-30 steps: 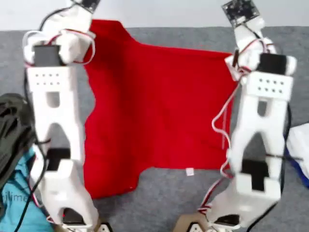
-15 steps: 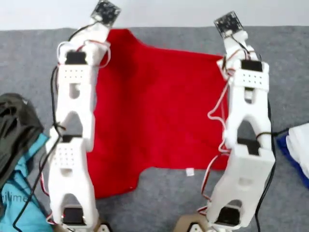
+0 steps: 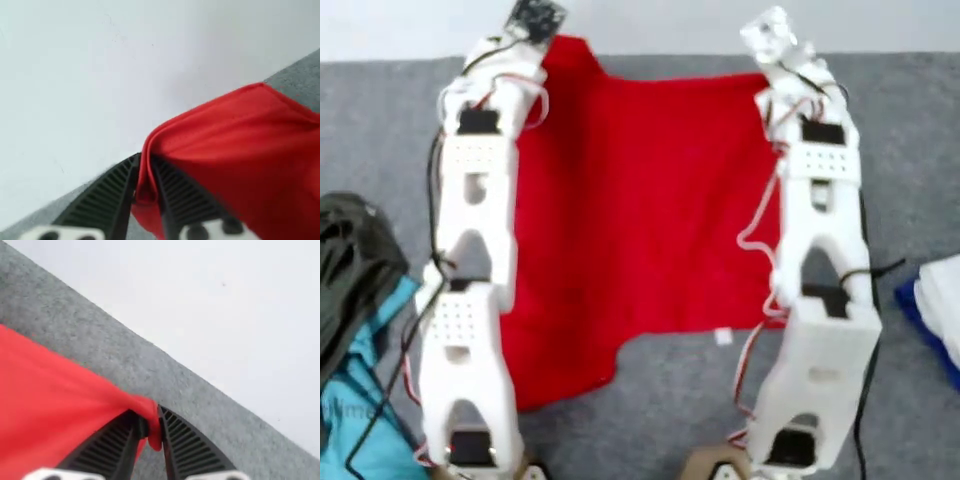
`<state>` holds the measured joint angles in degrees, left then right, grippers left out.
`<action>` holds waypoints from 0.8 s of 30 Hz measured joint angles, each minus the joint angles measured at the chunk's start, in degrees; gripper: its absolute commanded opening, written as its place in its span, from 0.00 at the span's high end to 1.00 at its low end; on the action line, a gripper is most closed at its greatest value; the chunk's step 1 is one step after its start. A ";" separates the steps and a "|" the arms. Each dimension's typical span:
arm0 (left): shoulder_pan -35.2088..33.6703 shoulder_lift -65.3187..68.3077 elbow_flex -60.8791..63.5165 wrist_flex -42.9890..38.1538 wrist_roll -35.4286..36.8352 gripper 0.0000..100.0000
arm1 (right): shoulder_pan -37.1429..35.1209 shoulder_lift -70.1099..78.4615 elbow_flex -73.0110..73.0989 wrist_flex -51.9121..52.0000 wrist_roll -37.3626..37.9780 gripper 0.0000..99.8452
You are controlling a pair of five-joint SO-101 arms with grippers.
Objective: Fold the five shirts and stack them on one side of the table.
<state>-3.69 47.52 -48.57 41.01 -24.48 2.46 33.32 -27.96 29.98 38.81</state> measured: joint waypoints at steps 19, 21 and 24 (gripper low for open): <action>2.02 0.00 -18.90 57.67 -7.74 1.00 | -0.35 -6.24 0.09 38.68 1.23 0.99; 1.93 -0.18 -17.23 57.76 -8.00 1.00 | -0.35 -6.59 0.09 42.20 1.23 0.99; 2.90 -1.85 -12.22 57.85 -9.41 1.00 | -0.35 -6.68 0.09 47.38 1.23 0.99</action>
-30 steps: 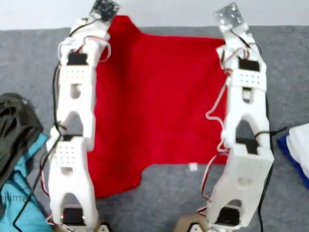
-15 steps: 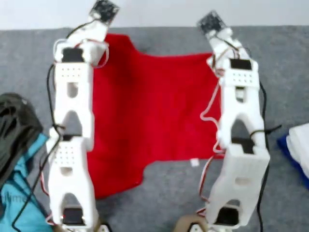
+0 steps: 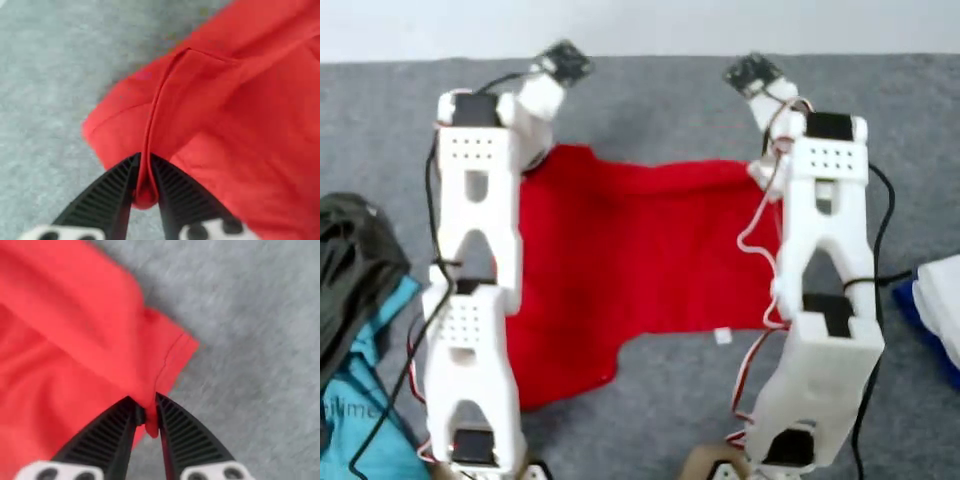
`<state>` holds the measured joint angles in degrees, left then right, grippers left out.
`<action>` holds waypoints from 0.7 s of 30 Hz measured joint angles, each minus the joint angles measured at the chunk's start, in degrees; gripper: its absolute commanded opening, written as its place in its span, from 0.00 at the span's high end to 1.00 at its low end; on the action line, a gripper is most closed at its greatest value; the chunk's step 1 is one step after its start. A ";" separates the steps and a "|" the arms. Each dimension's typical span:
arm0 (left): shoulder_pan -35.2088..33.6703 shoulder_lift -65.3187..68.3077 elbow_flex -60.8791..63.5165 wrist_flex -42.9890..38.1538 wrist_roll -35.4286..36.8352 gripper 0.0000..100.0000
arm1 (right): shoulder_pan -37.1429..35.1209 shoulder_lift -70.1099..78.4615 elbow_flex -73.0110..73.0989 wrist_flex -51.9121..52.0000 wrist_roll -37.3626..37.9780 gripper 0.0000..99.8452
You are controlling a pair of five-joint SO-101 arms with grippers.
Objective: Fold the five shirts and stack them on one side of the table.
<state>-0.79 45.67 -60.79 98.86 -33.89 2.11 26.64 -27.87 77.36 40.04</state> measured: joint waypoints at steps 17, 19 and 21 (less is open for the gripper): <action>5.10 -31.91 47.38 0.09 -8.88 1.00 | 4.22 0.00 -0.09 19.52 1.67 0.99; 5.36 -35.87 52.57 0.09 -10.29 1.00 | 5.27 0.00 -0.09 21.36 3.87 0.99; 5.45 -39.65 57.32 0.09 -11.69 1.00 | 5.98 0.00 -0.09 22.86 5.36 0.99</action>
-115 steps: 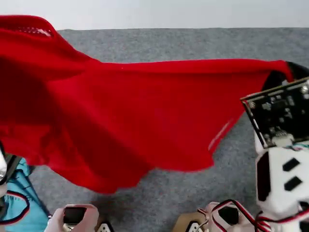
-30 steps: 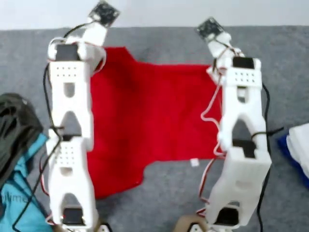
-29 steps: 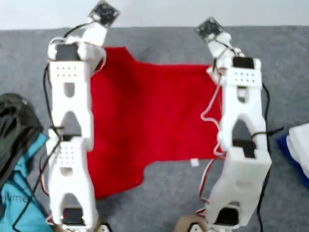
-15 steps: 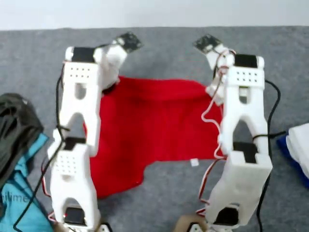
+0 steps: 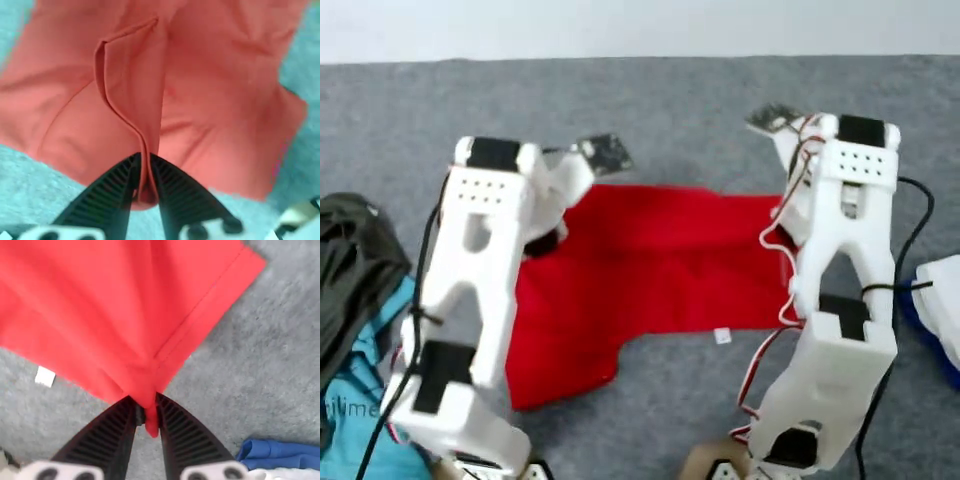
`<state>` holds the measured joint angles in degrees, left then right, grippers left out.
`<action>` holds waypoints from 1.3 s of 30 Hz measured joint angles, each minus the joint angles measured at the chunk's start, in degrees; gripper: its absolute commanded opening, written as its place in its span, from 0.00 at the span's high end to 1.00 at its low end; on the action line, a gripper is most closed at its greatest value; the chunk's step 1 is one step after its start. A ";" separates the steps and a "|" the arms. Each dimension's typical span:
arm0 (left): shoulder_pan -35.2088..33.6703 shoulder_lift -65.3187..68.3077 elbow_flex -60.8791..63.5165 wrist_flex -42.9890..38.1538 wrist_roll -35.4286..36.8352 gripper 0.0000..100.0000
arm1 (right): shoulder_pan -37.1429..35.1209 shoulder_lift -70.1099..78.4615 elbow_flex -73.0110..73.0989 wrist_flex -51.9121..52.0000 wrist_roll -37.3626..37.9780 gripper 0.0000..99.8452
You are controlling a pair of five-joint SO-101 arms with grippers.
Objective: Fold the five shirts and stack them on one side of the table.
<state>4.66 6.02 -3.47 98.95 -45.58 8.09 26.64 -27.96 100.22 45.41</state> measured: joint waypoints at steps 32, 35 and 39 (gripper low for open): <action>-9.85 -28.48 40.62 0.00 -10.11 1.00 | -5.01 -23.03 35.96 -8.62 0.26 0.99; -9.49 -28.57 44.04 0.00 -10.81 1.00 | -4.84 -24.09 42.29 -13.89 0.18 0.99; -8.97 -28.57 46.33 0.00 -11.08 1.00 | -4.22 -24.26 49.67 -21.36 0.18 0.99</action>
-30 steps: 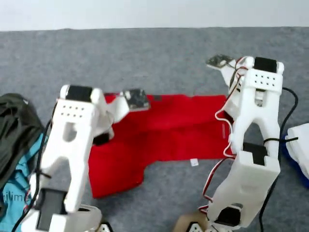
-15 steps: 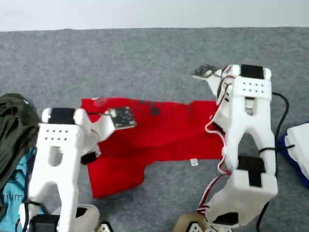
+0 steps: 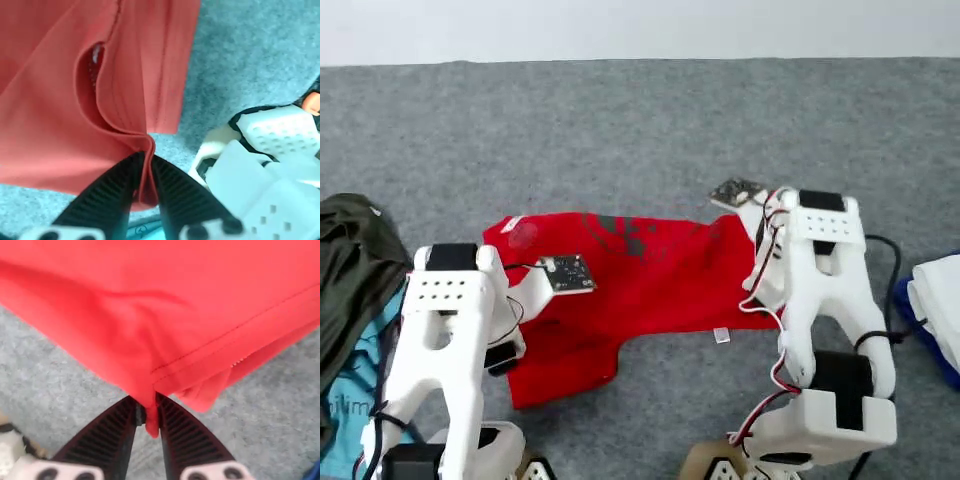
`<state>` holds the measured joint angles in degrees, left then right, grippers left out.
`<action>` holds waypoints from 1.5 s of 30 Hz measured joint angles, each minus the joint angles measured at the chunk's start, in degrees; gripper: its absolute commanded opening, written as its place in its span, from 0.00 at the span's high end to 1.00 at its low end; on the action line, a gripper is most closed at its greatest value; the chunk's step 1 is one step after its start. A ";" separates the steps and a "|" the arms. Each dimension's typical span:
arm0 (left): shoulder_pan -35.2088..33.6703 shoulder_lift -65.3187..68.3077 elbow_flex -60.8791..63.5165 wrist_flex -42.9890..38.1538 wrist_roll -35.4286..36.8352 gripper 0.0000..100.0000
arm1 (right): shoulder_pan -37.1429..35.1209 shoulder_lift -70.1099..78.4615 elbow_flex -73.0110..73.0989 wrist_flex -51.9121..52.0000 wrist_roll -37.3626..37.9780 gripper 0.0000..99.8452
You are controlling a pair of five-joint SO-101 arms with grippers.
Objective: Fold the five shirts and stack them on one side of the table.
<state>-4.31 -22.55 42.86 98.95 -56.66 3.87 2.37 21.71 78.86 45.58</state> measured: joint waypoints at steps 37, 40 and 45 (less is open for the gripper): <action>1.23 -0.53 -8.70 -0.18 -0.44 0.89 | 4.31 0.00 1.76 -4.75 0.00 0.98; -1.05 -0.53 -10.55 -4.57 2.02 0.89 | 4.31 -0.35 1.76 -4.48 0.00 0.95; -1.76 -0.53 -11.08 -11.78 10.29 0.89 | 4.31 -4.75 1.49 0.88 -1.67 0.81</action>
<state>-6.07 -23.08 31.78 87.16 -46.37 8.18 -2.37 23.21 79.74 43.91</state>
